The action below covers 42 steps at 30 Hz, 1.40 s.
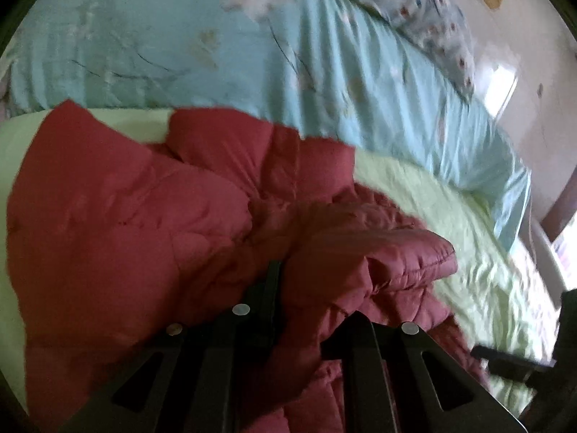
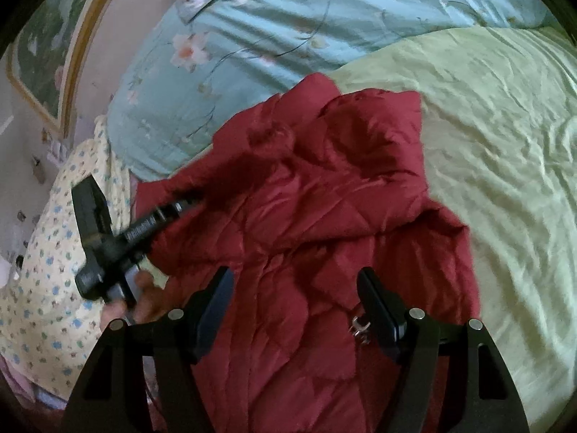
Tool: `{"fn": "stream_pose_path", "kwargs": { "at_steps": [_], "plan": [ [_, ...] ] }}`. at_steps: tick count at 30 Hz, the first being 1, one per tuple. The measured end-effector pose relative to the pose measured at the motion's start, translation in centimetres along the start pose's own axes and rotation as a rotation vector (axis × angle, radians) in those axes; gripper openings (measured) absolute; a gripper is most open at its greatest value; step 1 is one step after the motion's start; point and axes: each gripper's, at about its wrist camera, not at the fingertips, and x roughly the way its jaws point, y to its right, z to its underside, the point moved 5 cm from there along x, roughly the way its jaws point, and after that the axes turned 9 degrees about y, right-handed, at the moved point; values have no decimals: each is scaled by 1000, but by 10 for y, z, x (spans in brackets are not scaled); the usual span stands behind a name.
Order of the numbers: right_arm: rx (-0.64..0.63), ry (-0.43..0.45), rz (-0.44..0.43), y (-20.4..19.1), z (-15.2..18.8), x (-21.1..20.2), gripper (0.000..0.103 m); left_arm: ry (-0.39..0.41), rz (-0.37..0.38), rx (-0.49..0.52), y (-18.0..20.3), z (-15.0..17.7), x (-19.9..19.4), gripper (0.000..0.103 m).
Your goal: Fold large clothes
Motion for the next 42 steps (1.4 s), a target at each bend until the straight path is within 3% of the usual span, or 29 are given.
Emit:
{"fn": "stream_pose_path", "kwargs": {
  "at_steps": [7,12,14,15,17,19,21,23,33,36,38,40,42],
  "plan": [
    [46,21,-5,17,-30,25,73,-50,-3,53,0,8,20,18],
    [74,2,-55,14,-53,67,73,-72,-9,58,4,3,26,22],
    [90,-27,-63,15,-57,90,68,-83,-7,59,5,3,27,26],
    [104,-52,-77,14,-57,103,63,-93,-8,61,6,3,28,32],
    [94,-106,-89,10,-53,125,23,-98,-28,83,7,5,24,40],
    [73,-109,-75,7,-52,132,16,-103,-40,113,9,7,18,49],
    [75,-95,-70,6,-55,132,11,-95,-24,124,11,8,7,68],
    [68,-73,-65,4,-59,127,9,-66,-26,126,11,9,-7,102],
    [1,49,7,7,-76,84,7,59,-118,89,-29,-7,-59,100],
    [-26,93,34,10,-79,66,7,58,-134,67,-44,-18,-54,91],
    [-45,115,54,13,-80,58,6,36,-146,58,-53,-23,-42,77],
    [-54,123,67,17,-81,54,6,0,-155,46,-62,-25,-28,69],
    [-58,128,79,21,-80,52,6,-37,-164,36,-69,-23,-12,68]
  ]
}}
